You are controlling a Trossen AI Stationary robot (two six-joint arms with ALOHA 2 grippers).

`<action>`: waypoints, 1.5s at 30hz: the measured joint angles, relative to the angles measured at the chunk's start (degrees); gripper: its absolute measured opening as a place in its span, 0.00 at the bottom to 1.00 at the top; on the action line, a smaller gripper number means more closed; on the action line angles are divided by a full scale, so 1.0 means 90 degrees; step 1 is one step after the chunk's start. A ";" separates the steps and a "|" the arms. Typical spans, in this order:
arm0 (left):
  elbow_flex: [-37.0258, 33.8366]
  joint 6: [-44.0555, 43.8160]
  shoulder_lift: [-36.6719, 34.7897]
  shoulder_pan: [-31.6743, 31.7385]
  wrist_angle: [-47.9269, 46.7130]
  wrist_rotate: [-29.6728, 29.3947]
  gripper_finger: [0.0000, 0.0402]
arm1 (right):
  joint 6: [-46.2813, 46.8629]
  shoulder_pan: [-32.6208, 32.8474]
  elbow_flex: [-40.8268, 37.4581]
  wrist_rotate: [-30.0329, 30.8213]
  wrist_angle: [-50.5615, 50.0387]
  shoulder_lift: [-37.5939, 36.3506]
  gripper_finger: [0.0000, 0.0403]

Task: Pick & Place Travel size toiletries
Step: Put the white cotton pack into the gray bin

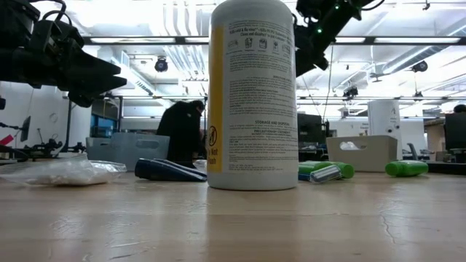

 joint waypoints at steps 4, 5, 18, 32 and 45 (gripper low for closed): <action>0.0000 0.0000 0.0000 -0.0002 -0.0002 -0.0001 0.49 | -0.0108 -0.0220 -0.0059 -0.0001 -0.0218 -0.0218 0.02; 0.0000 0.0000 0.0000 0.0000 0.0000 -0.0002 0.49 | -0.0127 -0.0267 -0.0079 -0.0001 -0.0224 -0.0284 0.02; 0.0000 0.0000 0.0001 -0.0001 0.0000 -0.0002 0.49 | -0.0359 -0.0833 -0.1301 0.0004 -0.0083 -0.1356 0.02; 0.0000 0.0000 0.0000 0.0000 0.0000 -0.0002 0.49 | -0.0202 -0.1116 -0.3353 0.0432 0.0385 -0.2484 0.02; 0.0000 0.0000 0.0001 -0.0001 0.0000 -0.0002 0.49 | -0.0221 -0.1336 -0.4392 0.0970 0.1001 -0.2508 0.02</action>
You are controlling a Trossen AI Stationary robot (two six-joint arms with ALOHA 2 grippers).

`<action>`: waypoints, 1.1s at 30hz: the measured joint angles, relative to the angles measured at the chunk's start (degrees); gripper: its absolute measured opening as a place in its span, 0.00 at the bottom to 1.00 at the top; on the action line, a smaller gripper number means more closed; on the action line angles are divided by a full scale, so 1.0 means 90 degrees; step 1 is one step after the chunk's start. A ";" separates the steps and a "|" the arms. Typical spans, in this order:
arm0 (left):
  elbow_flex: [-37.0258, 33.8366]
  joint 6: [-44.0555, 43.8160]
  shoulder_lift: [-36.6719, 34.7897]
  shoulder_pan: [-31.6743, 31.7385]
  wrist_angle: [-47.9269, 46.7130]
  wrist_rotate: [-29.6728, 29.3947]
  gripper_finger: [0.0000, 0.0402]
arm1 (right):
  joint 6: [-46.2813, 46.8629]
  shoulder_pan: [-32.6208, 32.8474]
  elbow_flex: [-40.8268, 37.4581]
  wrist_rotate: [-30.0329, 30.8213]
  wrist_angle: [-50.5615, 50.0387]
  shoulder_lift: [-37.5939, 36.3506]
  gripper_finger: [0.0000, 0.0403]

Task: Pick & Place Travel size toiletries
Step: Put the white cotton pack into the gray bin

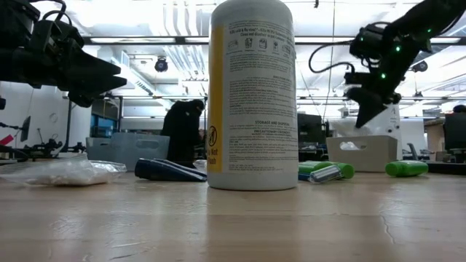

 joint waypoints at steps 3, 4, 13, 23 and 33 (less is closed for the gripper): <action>0.0000 -0.0002 -0.0001 0.0001 0.0000 0.0001 0.49 | -0.0029 0.0000 -0.0126 -0.0003 0.0256 0.0135 0.02; 0.0000 0.0000 0.0000 0.0000 0.0000 -0.0001 0.49 | -0.0058 0.0000 -0.0153 -0.0003 0.0361 0.0186 0.02; 0.0000 0.0000 -0.0002 -0.0001 0.0000 0.0002 0.49 | -0.0762 0.0002 -0.0059 -0.0003 0.0723 0.0726 0.02; 0.0000 0.0000 -0.0002 -0.0001 0.0000 0.0002 0.49 | -0.0873 0.0002 -0.0009 -0.0015 0.0717 0.1222 0.05; 0.0000 0.0000 0.0000 -0.0001 0.0000 -0.0001 0.49 | -0.0833 0.0007 -0.0009 -0.0025 0.0721 0.1253 0.25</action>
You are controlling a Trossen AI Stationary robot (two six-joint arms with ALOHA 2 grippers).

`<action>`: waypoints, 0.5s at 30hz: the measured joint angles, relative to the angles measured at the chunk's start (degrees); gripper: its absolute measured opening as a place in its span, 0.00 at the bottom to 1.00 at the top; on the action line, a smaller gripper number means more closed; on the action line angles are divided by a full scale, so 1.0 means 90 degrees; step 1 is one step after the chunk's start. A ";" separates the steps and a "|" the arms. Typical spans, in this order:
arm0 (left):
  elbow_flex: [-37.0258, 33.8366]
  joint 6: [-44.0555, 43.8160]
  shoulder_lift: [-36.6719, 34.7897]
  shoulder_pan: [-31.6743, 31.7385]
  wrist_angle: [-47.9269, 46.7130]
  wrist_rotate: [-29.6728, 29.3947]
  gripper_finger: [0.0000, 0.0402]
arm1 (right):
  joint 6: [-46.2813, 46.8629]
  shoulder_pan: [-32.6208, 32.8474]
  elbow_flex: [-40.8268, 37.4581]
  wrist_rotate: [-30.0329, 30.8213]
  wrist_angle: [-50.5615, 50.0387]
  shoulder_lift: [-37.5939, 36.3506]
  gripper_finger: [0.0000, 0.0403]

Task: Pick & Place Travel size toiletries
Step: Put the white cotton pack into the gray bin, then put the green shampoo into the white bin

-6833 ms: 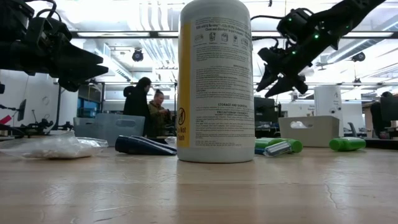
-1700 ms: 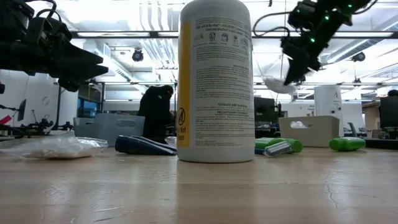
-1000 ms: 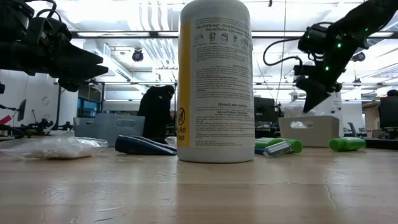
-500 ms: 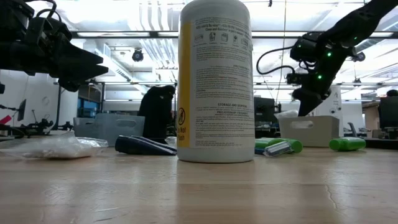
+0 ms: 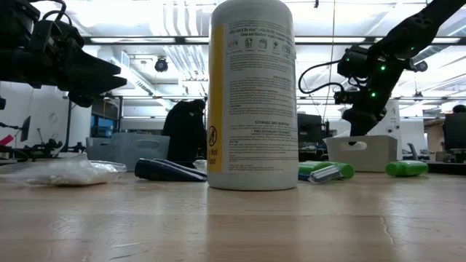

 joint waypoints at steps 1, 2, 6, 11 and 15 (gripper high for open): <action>0.0000 0.0000 -0.0001 0.0001 0.0000 0.0002 0.49 | 0.0020 0.0000 0.0000 0.0000 0.0000 0.0000 0.27; 0.0000 0.0000 -0.0002 0.0000 0.0000 0.0000 0.49 | 0.0064 0.0000 0.0000 -0.0001 0.0000 -0.0002 0.29; 0.0000 0.0000 -0.0002 0.0002 0.0000 0.0000 0.49 | 0.0168 -0.0002 0.0035 -0.0045 -0.0030 -0.0022 0.36; 0.0000 0.0000 0.0000 0.0002 0.0000 0.0001 0.49 | 0.0168 -0.0005 0.0225 -0.0321 -0.0056 -0.0077 0.43; 0.0000 0.0000 -0.0002 0.0000 0.0000 0.0002 0.49 | 0.0162 -0.0005 0.0567 -0.0340 -0.0319 -0.0083 0.47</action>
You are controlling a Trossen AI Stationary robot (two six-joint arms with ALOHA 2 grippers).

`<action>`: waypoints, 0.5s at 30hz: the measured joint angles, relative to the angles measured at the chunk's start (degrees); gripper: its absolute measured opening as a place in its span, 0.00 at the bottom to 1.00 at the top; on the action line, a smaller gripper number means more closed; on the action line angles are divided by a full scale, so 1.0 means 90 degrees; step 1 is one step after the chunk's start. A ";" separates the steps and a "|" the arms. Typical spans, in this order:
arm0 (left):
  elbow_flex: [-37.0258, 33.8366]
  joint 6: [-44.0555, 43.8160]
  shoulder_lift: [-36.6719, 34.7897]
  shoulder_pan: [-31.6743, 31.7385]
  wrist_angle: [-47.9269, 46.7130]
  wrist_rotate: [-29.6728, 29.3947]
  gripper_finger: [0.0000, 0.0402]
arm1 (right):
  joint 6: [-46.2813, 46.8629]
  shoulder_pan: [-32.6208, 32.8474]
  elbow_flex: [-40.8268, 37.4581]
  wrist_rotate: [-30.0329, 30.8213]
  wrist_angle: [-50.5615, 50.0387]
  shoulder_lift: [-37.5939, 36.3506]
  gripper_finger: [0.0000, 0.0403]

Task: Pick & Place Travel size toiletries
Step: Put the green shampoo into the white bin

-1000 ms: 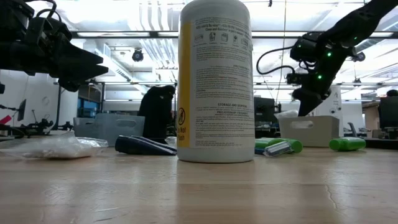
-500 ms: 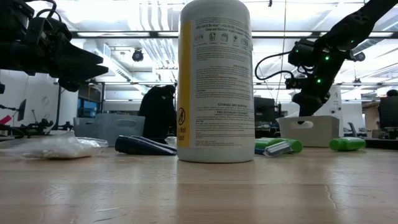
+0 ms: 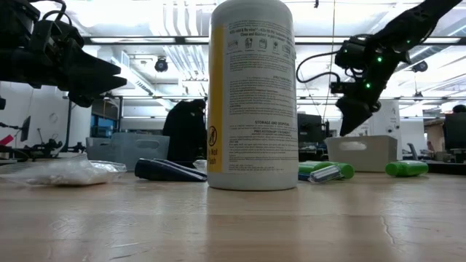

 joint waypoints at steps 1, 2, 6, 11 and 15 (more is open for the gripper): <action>0.0000 0.0000 0.0001 0.0002 0.0000 -0.0002 0.49 | 0.0001 0.0000 0.0095 0.0000 -0.0101 0.0000 0.48; 0.0000 0.0000 0.0001 0.0002 0.0000 -0.0002 0.49 | 0.0003 0.0000 0.0203 0.0000 -0.0226 0.0000 0.49; 0.0000 0.0000 0.0002 0.0000 0.0000 -0.0002 0.49 | 0.0005 0.0000 0.0594 -0.0041 -0.0642 0.0000 0.52; 0.0000 0.0000 0.0001 0.0002 0.0000 -0.0002 0.49 | 0.0061 0.0000 0.1113 -0.0627 -0.1116 0.0000 0.54; 0.0000 0.0000 0.0001 0.0001 0.0000 0.0000 0.49 | 0.0368 0.0007 0.1557 -0.0854 -0.1300 0.0000 0.56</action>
